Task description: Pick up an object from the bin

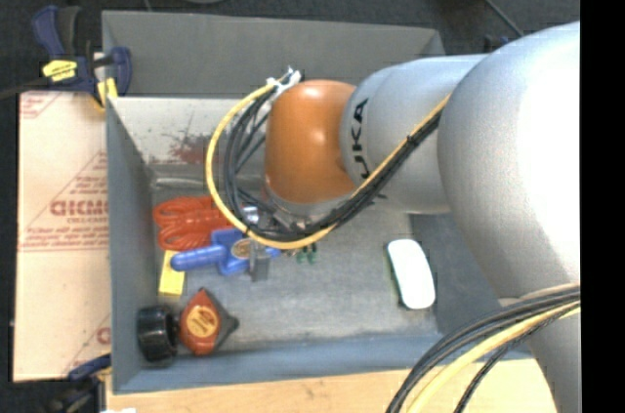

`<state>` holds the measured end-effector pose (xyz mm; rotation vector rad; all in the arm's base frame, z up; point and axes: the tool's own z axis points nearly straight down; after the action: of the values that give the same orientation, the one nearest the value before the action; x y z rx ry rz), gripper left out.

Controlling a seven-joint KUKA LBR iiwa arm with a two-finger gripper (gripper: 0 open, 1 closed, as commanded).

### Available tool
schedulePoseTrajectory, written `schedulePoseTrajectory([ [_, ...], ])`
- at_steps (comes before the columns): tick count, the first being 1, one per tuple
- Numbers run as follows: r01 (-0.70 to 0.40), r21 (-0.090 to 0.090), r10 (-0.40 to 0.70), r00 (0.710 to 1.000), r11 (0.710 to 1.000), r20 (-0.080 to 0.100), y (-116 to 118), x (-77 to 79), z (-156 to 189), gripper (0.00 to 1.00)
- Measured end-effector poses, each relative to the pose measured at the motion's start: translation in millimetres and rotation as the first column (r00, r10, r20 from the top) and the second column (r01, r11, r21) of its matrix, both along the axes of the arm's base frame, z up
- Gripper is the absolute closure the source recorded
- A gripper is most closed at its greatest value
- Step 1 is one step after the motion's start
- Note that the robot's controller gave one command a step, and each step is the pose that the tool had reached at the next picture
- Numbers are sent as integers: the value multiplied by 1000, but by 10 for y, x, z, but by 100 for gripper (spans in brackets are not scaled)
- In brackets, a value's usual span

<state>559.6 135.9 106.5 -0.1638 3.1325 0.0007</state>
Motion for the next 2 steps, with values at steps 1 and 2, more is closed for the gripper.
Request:
schedulePoseTrajectory([
  [1, 0, -2, 0, 1000, 1000, -7, -4, -13, 121, 100],
  [2, 0, -1, 0, 1000, 1000, -5, -3, -9, 296, 100],
])
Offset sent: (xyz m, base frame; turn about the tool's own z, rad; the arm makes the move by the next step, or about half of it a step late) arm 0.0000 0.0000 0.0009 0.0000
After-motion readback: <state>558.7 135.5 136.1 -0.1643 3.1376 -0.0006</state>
